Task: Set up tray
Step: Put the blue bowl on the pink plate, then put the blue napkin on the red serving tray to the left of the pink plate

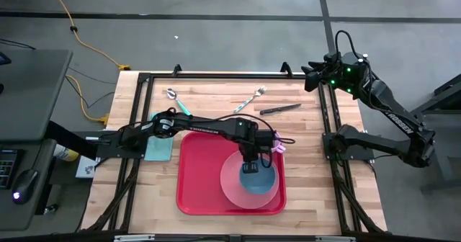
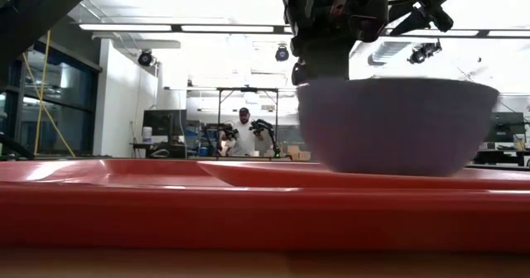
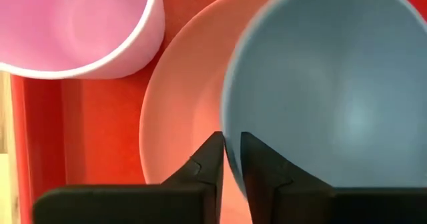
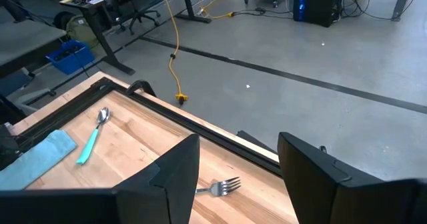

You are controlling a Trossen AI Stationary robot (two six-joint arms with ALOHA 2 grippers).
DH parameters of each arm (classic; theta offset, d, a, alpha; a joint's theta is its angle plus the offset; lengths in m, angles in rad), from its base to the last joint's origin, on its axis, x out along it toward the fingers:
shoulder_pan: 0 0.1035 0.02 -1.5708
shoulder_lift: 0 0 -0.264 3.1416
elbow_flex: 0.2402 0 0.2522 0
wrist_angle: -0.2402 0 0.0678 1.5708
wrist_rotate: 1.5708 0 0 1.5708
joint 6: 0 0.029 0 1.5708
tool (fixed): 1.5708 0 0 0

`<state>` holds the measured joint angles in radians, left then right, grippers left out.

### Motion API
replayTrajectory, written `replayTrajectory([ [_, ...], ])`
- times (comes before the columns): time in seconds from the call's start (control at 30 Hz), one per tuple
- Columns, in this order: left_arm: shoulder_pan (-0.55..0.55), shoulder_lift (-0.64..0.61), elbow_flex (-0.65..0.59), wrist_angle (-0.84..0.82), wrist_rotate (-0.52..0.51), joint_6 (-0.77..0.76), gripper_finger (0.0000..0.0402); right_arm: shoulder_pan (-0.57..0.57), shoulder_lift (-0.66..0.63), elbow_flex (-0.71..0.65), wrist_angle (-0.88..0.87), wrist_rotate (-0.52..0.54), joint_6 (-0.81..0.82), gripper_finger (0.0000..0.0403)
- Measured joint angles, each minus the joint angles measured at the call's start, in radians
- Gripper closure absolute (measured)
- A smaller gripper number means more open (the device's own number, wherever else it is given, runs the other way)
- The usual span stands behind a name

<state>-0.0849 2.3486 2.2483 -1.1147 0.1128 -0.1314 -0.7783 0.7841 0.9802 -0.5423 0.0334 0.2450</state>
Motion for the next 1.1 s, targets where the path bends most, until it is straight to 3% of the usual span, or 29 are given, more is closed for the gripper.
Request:
replayTrajectory([
  [0.43, 0.000, -0.003, 0.000, 0.023, 0.000, 0.055, 0.0296, 0.000, 0.000, 0.000, 0.000, 0.000, -0.011, 0.0221],
  [0.8, 0.021, -0.081, 0.001, 0.005, -0.047, 0.155, 0.0296, 0.000, 0.000, 0.000, -0.029, 0.000, -0.011, 0.0221],
  [0.93, 0.039, -0.141, 0.001, -0.162, -0.142, 0.206, 0.0295, 0.000, 0.000, 0.000, -0.046, -0.013, -0.011, 0.0221],
  [1.1, 0.040, -0.207, -0.001, -0.472, -0.347, 0.233, 0.0295, 0.000, 0.000, 0.000, -0.062, -0.026, -0.011, 0.0221],
])
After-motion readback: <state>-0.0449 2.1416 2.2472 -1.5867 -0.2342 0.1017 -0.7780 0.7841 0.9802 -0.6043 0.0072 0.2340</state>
